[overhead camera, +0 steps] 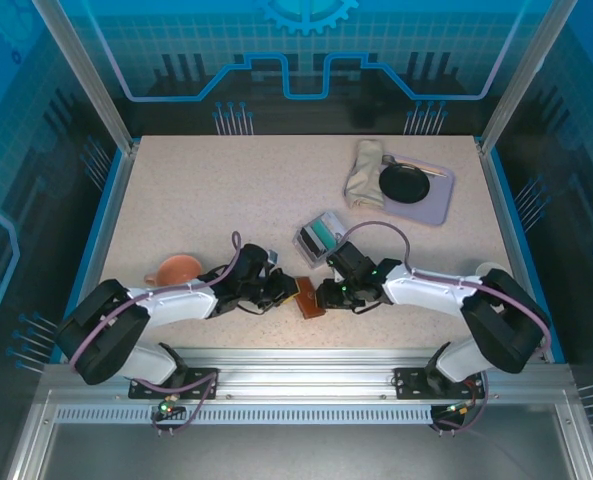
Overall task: Put the credit cards into the card holder
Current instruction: Pick up the card holder at the bottom-center of the table.
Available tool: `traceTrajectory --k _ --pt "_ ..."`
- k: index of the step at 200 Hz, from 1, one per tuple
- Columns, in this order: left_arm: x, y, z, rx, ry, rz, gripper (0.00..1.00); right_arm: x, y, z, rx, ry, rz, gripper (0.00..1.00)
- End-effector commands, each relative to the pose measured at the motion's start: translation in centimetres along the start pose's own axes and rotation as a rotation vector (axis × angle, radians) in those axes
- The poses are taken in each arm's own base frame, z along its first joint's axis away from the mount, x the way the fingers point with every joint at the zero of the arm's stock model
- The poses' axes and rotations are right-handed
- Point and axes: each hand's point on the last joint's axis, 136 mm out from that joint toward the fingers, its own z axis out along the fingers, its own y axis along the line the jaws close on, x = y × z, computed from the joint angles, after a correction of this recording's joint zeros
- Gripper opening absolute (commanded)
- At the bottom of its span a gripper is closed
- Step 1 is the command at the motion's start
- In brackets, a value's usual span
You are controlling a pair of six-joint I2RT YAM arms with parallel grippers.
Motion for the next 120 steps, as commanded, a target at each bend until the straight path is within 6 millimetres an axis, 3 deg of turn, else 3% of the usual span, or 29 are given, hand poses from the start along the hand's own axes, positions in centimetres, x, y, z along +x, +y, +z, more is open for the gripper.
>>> traceTrajectory --k 1,64,91,120 --pt "-0.4 -2.4 -0.3 0.054 -0.010 0.048 0.07 -1.7 0.8 -1.8 0.031 -0.080 -0.073 0.35" --pt "-0.4 -3.1 0.2 0.070 0.012 0.057 0.06 -2.0 4.2 0.9 -0.089 -0.007 -0.107 0.42" --pt "-0.4 -3.4 0.3 0.078 0.020 0.064 0.05 -1.5 3.7 2.1 -0.054 0.021 -0.121 0.45" --pt "-0.3 -3.4 0.5 0.084 0.027 0.055 0.03 -1.0 1.4 3.3 0.065 0.033 -0.133 0.46"
